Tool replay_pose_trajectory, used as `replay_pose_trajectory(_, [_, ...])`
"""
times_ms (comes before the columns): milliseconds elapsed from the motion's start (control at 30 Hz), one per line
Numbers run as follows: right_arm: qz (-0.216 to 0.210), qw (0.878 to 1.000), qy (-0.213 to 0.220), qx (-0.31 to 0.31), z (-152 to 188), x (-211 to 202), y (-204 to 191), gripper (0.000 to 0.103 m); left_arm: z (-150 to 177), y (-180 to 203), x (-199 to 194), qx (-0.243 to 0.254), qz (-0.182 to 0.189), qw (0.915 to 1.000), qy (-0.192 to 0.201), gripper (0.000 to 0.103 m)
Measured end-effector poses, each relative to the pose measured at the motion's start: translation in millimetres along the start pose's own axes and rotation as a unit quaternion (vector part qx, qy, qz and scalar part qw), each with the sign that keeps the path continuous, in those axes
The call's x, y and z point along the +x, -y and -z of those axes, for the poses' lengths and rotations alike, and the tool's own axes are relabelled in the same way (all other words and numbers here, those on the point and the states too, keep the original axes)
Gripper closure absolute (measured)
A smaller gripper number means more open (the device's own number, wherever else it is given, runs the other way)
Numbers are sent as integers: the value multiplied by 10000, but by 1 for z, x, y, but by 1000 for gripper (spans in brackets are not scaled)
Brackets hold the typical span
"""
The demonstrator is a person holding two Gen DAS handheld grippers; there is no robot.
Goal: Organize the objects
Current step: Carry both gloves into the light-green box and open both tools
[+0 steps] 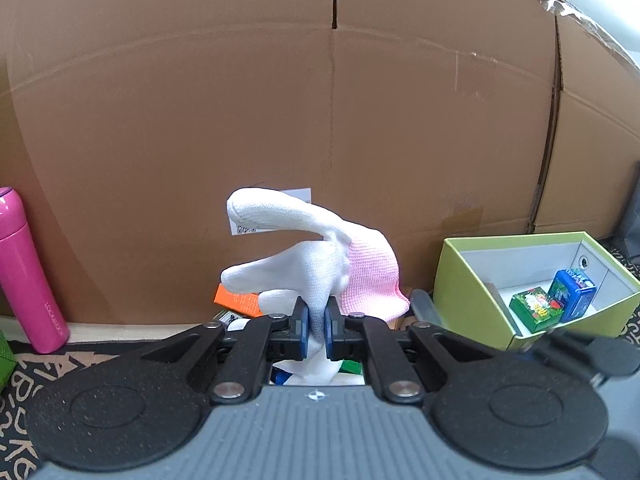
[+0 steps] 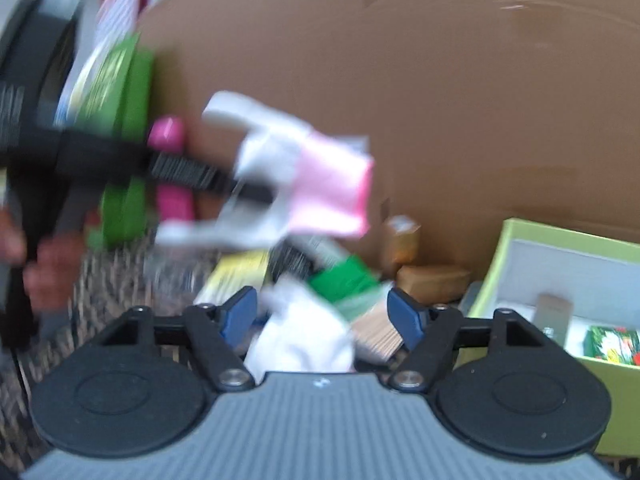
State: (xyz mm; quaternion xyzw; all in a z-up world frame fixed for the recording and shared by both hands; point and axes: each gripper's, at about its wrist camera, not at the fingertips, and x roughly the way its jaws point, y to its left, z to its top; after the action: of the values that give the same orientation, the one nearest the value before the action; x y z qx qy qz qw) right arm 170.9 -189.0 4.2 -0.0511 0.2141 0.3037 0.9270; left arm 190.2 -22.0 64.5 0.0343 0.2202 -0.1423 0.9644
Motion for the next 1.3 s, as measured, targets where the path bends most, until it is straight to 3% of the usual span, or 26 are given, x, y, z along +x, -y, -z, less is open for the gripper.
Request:
replay_pose_trajectory(67, [-97,9990,-413,-130,7,17,-8,21,2,-1,1,2,17,10000,-47,96])
replay_pose_trajectory(133, [-121,9966,-802,-150,16,37,-14,21,5,-1,2,-2,37,10000,-79,96])
replay_pose_trajectory(167, [-70,9950,-969,-211,22,46,-17,27,6,-2,1,-1,41,10000,-86,96])
replay_pose_trajectory(200, [-14,9930,-1154,-263,26,53,-18,42,7,-2,1,-1,45,10000,-89,96])
replay_pose_trajectory(233, [68,9934,-1110,-283,28,52,-18,70,7,-2,1,-2,46,10000,-88,96])
replay_pose_trajectory(267, [72,9934,-1124,-219,25,49,-17,88,7,-3,1,-2,44,10000,-87,96])
replay_pose_trajectory(300, [30,9945,-1044,-61,22,44,-14,96,6,-5,-1,-8,33,10000,-86,96])
replay_pose_trajectory(600, [111,9970,125,751,-1,-7,22,96,-8,3,-2,-171,103,9998,-19,96])
replay_pose_trajectory(800, [443,9853,900,1385,-10,-44,65,96,-27,38,-2,18,308,9994,134,96])
replay_pose_trajectory(933, [1045,9719,1226,1716,-5,-59,93,96,-44,71,0,205,530,9980,276,96])
replay_pose_trajectory(1067, [1972,9555,1416,1676,0,-67,112,96,-61,107,13,364,718,9962,345,96])
replay_pose_trajectory(1233, [2749,9344,1649,1554,3,-71,130,94,-77,143,40,300,1074,9937,60,96])
replay_pose_trajectory(1300, [3067,9274,1511,1516,6,-65,137,90,-78,157,53,322,1191,9923,-42,96])
